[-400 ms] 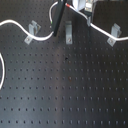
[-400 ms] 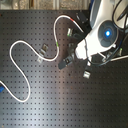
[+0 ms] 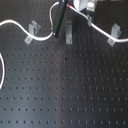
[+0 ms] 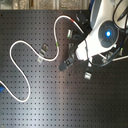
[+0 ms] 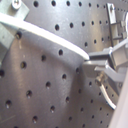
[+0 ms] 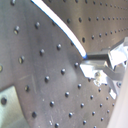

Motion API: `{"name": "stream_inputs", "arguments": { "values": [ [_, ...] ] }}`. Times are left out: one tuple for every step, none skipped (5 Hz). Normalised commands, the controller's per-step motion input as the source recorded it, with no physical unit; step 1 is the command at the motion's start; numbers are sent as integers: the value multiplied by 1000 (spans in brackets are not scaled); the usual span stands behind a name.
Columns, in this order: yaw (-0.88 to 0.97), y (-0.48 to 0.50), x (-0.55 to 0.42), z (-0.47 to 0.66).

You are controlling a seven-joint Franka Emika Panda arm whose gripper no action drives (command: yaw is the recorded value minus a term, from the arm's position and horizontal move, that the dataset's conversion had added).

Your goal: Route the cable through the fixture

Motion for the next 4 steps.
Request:
{"name": "stream_inputs", "arguments": {
  "values": [
    [-149, -59, 395, -247],
    [-174, 14, 469, -217],
    [-189, -23, 511, -25],
    [-263, -244, 366, 6]
  ]
}}
